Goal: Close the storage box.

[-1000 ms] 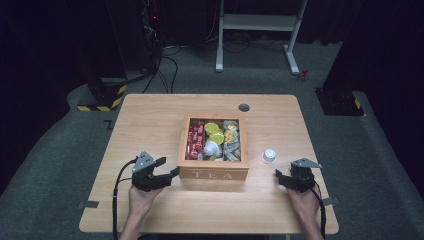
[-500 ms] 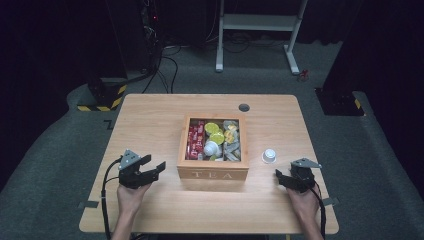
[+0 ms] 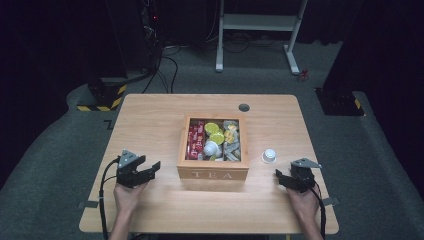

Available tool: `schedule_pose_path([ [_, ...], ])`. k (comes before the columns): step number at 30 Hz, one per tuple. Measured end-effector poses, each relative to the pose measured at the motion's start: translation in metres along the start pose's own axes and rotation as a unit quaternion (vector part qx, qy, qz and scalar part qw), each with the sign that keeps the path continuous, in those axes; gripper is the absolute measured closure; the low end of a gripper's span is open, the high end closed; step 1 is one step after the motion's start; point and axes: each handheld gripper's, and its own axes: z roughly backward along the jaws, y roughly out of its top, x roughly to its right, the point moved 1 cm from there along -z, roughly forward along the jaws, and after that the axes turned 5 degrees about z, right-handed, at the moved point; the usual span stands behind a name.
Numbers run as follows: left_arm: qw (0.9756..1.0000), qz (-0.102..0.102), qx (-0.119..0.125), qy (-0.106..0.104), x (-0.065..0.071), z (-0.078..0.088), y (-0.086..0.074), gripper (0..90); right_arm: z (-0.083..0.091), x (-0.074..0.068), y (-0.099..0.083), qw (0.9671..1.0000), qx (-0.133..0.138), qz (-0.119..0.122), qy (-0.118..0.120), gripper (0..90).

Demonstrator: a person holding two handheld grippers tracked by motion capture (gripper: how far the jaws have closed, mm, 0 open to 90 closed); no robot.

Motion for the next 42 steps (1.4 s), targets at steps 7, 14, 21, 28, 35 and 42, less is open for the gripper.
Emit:
schedule_pose_path([
  [7,0.9993,-0.003,-0.02,0.03,-0.007,-0.01,-0.009,32.0,0.0,0.0,0.0,1.0,0.0,0.0,0.0,32.2],
  [14,0.9982,-0.002,-0.036,0.048,-0.013,-0.019,-0.015,31.8,0.0,0.0,0.0,1.0,0.0,-0.001,-0.001,32.3],
  [21,0.9975,-0.003,-0.04,0.059,-0.015,-0.023,-0.019,31.8,0.0,0.0,0.0,1.0,0.0,-0.001,-0.001,32.3],
  [28,0.9964,-0.01,-0.044,0.071,-0.016,-0.026,-0.021,31.1,0.0,0.0,0.0,1.0,0.0,-0.001,-0.001,32.3],
  [35,0.9957,-0.005,-0.054,0.075,-0.019,-0.03,-0.023,30.5,0.0,0.0,0.0,1.0,0.0,-0.001,-0.001,32.3],
  [42,0.9943,-0.011,-0.067,0.083,-0.019,-0.036,-0.026,29.3,0.0,0.0,0.0,1.0,0.0,-0.001,-0.001,32.3],
])
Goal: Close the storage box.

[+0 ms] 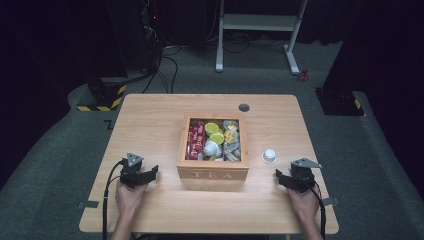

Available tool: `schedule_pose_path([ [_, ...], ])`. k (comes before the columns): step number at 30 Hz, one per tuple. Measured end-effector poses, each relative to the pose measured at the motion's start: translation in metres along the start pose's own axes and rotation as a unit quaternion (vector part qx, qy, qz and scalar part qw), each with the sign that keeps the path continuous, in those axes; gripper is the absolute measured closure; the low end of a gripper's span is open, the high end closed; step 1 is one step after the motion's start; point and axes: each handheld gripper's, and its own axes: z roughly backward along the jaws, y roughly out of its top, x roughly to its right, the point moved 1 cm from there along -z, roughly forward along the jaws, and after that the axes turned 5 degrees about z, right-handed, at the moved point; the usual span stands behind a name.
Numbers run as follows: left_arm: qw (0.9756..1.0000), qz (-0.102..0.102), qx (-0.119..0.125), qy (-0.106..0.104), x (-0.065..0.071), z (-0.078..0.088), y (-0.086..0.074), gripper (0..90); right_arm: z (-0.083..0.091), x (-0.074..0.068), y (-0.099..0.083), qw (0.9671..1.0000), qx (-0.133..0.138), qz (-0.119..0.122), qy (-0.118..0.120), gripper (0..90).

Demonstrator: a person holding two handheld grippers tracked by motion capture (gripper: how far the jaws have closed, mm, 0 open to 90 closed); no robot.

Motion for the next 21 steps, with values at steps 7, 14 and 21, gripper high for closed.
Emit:
schedule_pose_path([
  [7,1.0,0.001,-0.002,0.007,-0.0008,-0.0046,-0.0048,26.7,0.0,0.0001,0.0,1.0,0.0,0.0,0.0,32.4],
  [14,1.0,0.002,-0.002,0.006,-0.0003,-0.0047,-0.005,25.7,0.0,0.0002,0.0,1.0,0.0,-0.001,-0.001,32.6],
  [21,1.0,0.002,-0.004,0.002,-0.0002,-0.005,-0.0049,24.3,-0.0002,0.0003,0.0001,1.0,0.0,-0.001,0.0,32.7],
])
